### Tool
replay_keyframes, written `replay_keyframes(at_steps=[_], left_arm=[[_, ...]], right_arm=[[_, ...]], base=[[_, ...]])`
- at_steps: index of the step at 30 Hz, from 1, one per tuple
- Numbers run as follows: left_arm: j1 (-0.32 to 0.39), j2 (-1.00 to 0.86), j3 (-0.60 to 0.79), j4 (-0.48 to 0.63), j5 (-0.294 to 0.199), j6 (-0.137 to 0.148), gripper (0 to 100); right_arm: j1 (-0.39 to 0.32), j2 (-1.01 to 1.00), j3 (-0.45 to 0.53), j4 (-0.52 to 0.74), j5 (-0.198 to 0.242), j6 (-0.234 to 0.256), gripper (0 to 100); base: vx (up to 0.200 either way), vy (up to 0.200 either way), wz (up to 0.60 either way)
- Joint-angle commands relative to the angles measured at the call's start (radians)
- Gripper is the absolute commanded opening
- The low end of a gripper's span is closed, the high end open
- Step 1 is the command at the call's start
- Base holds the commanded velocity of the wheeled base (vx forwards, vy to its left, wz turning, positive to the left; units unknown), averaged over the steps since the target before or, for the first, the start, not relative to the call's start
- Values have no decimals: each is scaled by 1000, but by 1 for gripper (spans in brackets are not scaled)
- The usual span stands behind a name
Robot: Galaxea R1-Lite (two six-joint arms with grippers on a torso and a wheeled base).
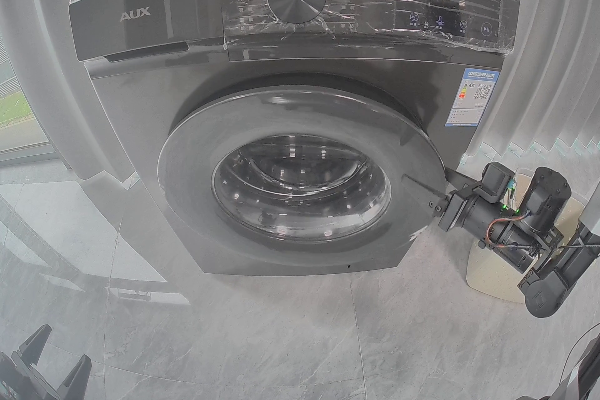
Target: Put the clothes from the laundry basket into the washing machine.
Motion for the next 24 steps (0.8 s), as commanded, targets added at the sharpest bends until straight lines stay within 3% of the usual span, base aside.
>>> replay_keyframes(at_steps=[1, 3, 13, 24], left_arm=[[0, 2, 18, 0, -1, -1, 100], [0, 2, 18, 0, -1, -1, 100], [0, 2, 18, 0, 1, 0, 100], [0, 2, 18, 0, 1, -1, 100]], right_arm=[[21, -22, 28, 4, 10, -34, 100], [20, -22, 29, 4, 10, -35, 100], [6, -25, 17, 2, 4, -35, 100], [-79, -100, 36, 4, 1, -49, 100]], base=[[0, 200, 0], [0, 200, 0], [0, 0, 0], [0, 0, 0]])
